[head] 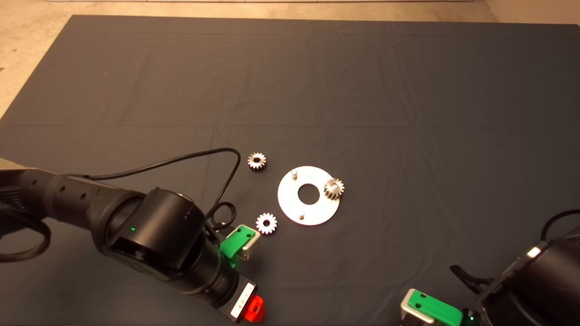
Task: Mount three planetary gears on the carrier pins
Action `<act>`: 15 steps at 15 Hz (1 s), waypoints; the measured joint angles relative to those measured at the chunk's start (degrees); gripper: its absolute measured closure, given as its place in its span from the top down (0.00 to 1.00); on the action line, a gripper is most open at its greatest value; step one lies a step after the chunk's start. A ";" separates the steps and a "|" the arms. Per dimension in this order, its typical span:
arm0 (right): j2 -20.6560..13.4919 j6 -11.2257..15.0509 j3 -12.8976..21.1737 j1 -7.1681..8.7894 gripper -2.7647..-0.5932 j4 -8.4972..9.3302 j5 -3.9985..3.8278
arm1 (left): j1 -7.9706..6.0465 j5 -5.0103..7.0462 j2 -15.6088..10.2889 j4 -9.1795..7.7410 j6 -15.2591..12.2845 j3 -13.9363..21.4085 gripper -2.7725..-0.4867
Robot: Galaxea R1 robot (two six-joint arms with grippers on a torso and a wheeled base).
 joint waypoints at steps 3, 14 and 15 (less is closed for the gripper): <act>2.81 2.73 0.00 -0.60 0.60 0.02 0.07 | -3.32 -0.03 3.83 -0.09 1.46 -2.60 1.00; 5.73 4.41 0.00 -1.24 0.60 0.72 -0.09 | -5.37 -0.06 10.31 5.69 4.93 -7.91 1.00; 6.11 4.41 0.00 -1.22 0.60 1.25 -0.09 | -5.37 -0.04 10.29 6.44 5.44 -8.17 1.00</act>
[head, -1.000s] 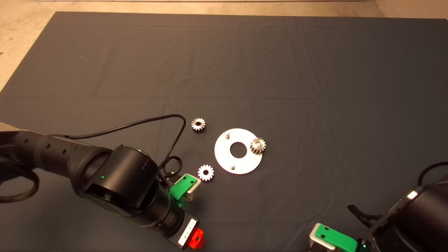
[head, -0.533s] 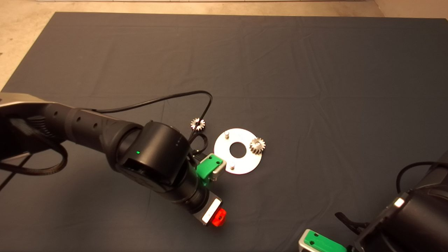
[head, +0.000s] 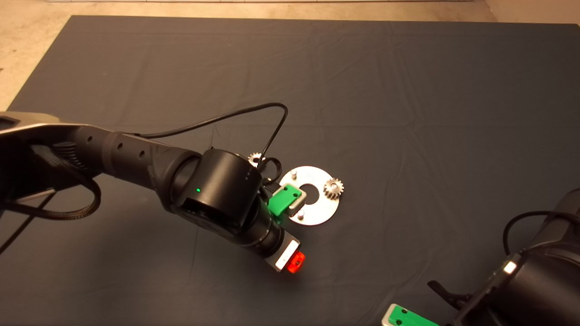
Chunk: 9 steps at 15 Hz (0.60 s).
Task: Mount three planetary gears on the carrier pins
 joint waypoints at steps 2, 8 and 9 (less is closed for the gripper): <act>0.74 0.01 0.00 0.00 0.60 1.42 0.03 | 0.00 0.00 -0.02 1.92 0.55 -0.28 1.00; 3.53 0.15 0.00 0.04 0.60 3.81 0.01 | 0.00 0.02 -0.52 5.88 2.92 -0.39 1.00; 3.95 0.21 0.00 0.05 0.60 4.12 0.03 | 0.00 0.00 -0.49 6.76 3.46 -0.39 1.00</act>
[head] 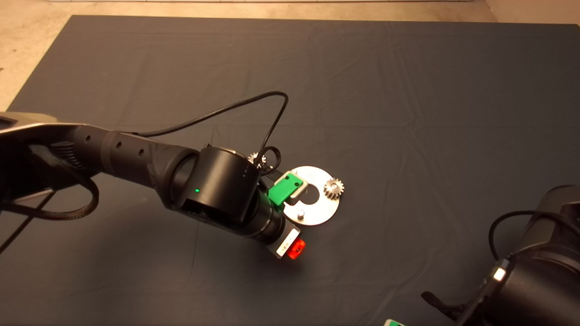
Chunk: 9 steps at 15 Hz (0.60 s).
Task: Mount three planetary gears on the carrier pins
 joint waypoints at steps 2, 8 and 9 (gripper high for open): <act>0.38 0.49 0.00 0.15 0.60 0.71 -0.07 | 0.00 0.02 0.00 1.60 1.40 -0.02 1.00; 1.95 1.31 0.00 0.78 0.60 1.29 -0.02 | 3.15 0.00 0.07 3.98 5.02 -0.83 1.00; 1.92 1.32 0.00 0.95 0.60 1.32 -0.07 | 3.85 0.02 0.12 4.32 5.62 -0.85 1.00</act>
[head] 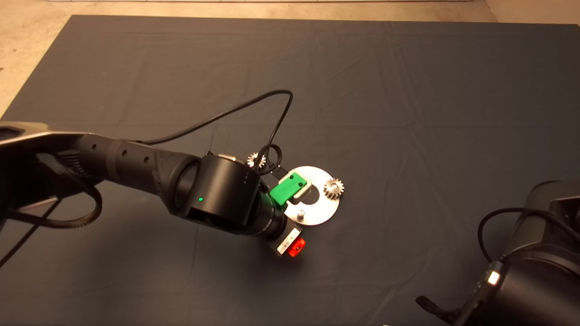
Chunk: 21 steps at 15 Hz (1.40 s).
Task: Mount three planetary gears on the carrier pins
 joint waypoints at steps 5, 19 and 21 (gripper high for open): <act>-3.84 -0.19 0.00 0.13 0.60 0.00 -0.01 | 1.11 -0.02 0.10 0.79 1.50 -0.61 1.00; -23.26 -11.52 -0.41 -0.98 0.60 0.00 -0.04 | 1.74 0.00 0.29 1.76 4.58 -2.56 1.00; -23.67 -12.07 -0.41 -1.02 0.60 0.00 0.02 | 1.74 -0.02 0.24 2.12 5.90 -3.17 1.00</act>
